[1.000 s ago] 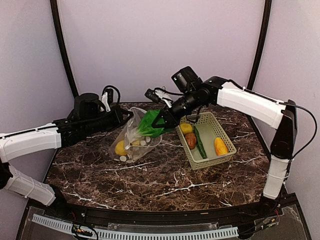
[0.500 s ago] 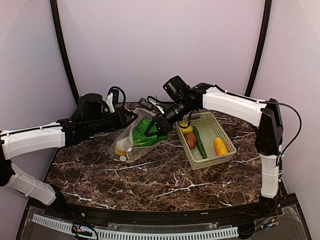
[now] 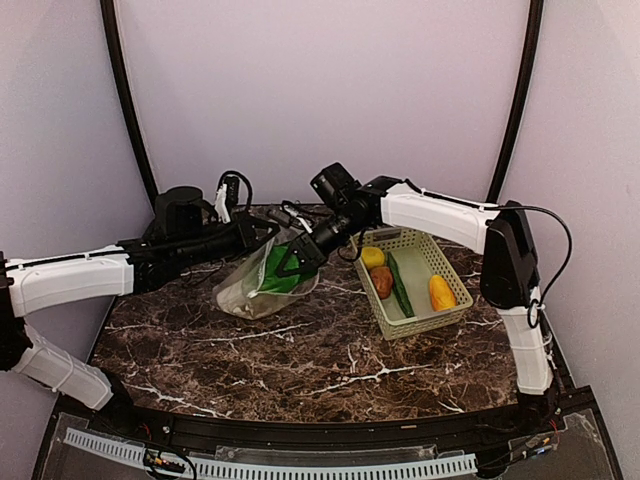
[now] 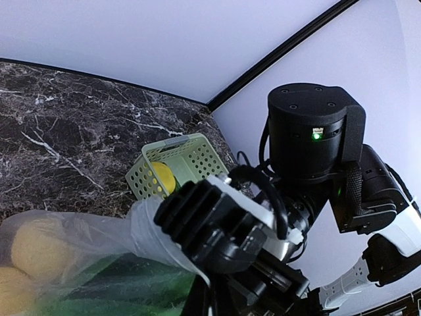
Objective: Place the food in the zip-top bag and seal the zipper
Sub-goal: Adjust the fake vegetable in the zipper food storage bag, then adjust the zipper food storage bag at the center of the board.
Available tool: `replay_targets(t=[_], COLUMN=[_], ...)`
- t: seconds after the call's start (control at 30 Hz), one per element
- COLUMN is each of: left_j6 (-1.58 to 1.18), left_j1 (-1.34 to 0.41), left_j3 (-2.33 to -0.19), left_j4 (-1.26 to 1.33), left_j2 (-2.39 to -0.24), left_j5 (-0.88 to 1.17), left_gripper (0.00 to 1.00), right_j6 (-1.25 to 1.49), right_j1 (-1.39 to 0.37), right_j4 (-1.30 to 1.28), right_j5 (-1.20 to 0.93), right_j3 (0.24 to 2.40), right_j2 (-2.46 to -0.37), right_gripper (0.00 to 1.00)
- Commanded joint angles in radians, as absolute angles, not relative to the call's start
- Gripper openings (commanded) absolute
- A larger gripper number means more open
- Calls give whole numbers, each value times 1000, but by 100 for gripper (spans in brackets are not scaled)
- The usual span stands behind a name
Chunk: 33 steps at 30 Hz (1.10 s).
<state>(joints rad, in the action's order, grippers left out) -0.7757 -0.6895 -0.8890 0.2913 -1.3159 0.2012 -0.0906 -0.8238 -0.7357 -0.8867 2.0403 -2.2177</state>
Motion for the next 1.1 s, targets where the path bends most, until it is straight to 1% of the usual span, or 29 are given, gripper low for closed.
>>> replay_targets(t=[0.0, 0.13, 0.17, 0.3, 0.43, 0.5, 0.6, 0.7, 0.77, 0.9, 1.07], left_j6=[-779, -761, -758, -738, -727, -726, -724, -726, -736, -739, -741], left_j1=[-690, -690, -690, -690, -688, -687, -683, -681, -681, -680, -681], left_j3=[-879, -871, -870, -859, -858, -854, -847, -841, -830, -830, -828], left_j4=[358, 335, 320, 273, 213, 197, 199, 214, 228, 235, 233], left_j2=[-1288, -1268, -1259, -1232, -1214, -1212, -1217, -1227, -1233, -1243, -1241], left_j5=[221, 201, 186, 132, 69, 47, 48, 60, 65, 73, 72], left_gripper=[1, 1, 1, 1, 1, 1, 1, 1, 1, 1, 1], right_j6=[-48, -66, -78, -132, -159, -156, -152, -142, -118, -95, -85], right_j1=[-819, -811, -809, -806, -793, -783, -770, -751, -739, -738, -735], right_j4=[-698, -681, -681, -685, -682, -668, -650, -655, -665, -671, -697], right_j5=[-703, -604, -603, -634, -655, -633, -526, -453, -476, -520, -486], right_j3=[2084, 2061, 2052, 1993, 1915, 1861, 1772, 1739, 1731, 1702, 1701], right_j2=[-2240, -2192, -2174, -2072, -1927, -1872, -1829, -1843, -1867, -1917, -1967], right_gripper=[20, 40, 44, 53, 57, 59, 59, 53, 48, 44, 28])
